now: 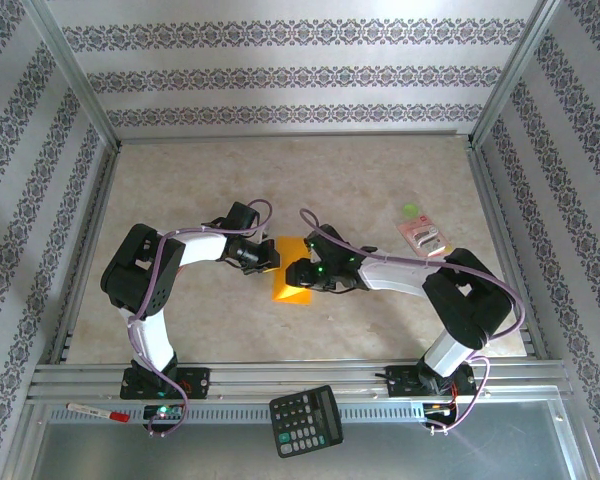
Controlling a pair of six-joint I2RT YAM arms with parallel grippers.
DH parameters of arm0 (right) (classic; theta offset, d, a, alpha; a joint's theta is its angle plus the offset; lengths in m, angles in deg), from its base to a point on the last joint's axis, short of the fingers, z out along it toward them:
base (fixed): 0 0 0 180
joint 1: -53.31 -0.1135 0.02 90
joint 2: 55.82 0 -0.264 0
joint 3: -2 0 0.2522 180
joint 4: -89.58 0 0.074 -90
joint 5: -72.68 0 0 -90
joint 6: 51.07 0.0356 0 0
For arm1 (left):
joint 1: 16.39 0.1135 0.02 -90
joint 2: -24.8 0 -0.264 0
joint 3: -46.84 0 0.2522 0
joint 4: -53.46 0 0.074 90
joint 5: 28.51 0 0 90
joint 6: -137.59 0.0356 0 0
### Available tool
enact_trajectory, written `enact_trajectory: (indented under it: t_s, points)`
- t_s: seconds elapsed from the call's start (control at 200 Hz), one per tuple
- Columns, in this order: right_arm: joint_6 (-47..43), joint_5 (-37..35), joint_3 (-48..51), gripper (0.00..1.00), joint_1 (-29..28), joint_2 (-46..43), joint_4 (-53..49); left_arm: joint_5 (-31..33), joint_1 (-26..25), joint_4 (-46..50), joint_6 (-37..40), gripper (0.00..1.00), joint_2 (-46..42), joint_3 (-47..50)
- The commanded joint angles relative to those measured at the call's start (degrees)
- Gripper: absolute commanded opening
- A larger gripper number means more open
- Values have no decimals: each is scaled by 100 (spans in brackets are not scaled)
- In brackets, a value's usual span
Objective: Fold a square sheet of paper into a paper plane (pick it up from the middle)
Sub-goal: Fold the triangle a second time at the center of the table.
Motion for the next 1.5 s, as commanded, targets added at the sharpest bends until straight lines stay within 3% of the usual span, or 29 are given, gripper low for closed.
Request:
enact_trajectory:
  t_s: [0.0, 0.42, 0.615, 0.774, 0.989, 1.139, 1.279, 1.499]
  points:
    - [-186, 20, -7, 50, 127, -78, 77, 391, -50, 481, 192, 0, 250, 128]
    - [-428, 215, -404, 49, 490, 261, 19, 400, -54, 548, 209, 0, 187, 93]
    - [44, 266, -467, 36, 585, 500, 56, 418, -51, 557, 230, 0, 194, 97]
    - [370, 263, -411, 18, 711, 609, 192, 408, -48, 566, 231, 0, 197, 65]
    - [586, 348, -347, 7, 784, 619, 291, 382, -47, 599, 236, 0, 77, -101]
    - [797, 439, -330, 1, 808, 597, 312, 250, -53, 350, 244, 16, -347, -166]
    - [1166, 637, -269, 0, 883, 532, 334, 392, -174, -432, 385, 32, -1177, 436]
    - [1435, 903, -267, 0, 1010, 424, 107, 1924, -1360, -943, 1126, 64, -2952, 1620]
